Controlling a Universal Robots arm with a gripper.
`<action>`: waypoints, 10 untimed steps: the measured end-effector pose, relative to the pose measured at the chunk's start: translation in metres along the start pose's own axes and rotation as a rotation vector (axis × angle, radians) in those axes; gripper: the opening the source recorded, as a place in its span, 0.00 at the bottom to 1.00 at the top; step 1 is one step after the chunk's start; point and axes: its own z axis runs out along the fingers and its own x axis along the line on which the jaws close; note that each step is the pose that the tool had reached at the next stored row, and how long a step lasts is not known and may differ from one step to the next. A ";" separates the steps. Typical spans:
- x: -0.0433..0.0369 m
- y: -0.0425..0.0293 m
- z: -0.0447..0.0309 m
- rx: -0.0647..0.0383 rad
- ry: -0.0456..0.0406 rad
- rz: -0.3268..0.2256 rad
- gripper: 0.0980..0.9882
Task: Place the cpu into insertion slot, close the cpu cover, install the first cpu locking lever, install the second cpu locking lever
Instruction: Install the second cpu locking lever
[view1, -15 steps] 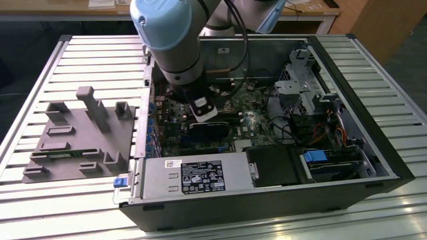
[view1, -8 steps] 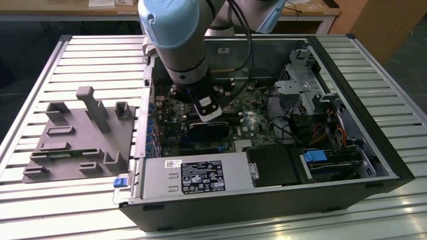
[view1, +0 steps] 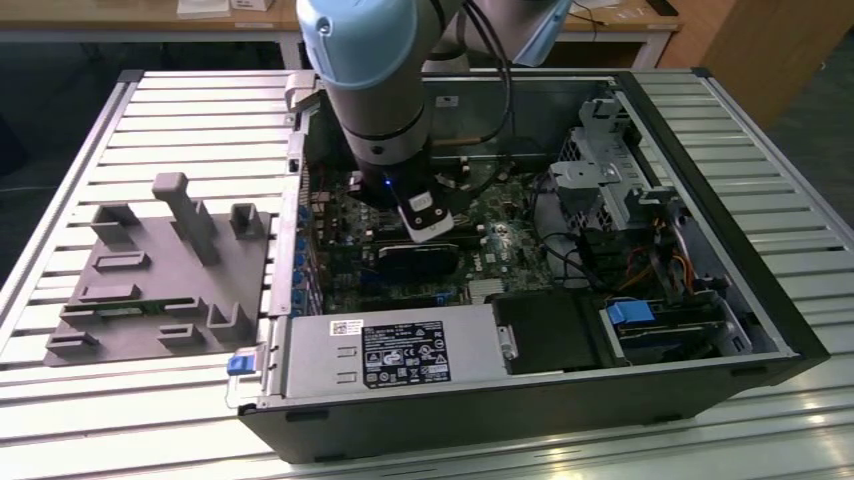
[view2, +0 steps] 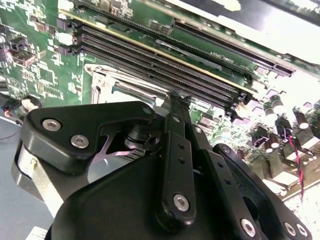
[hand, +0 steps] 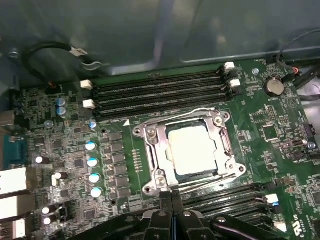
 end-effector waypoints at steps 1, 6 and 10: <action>-0.0011 0.0007 0.0003 0.004 0.0002 0.000 0.00; -0.0038 0.0066 0.0024 0.021 -0.0004 -0.001 0.00; -0.0050 0.0122 0.0041 0.036 -0.0003 -0.002 0.00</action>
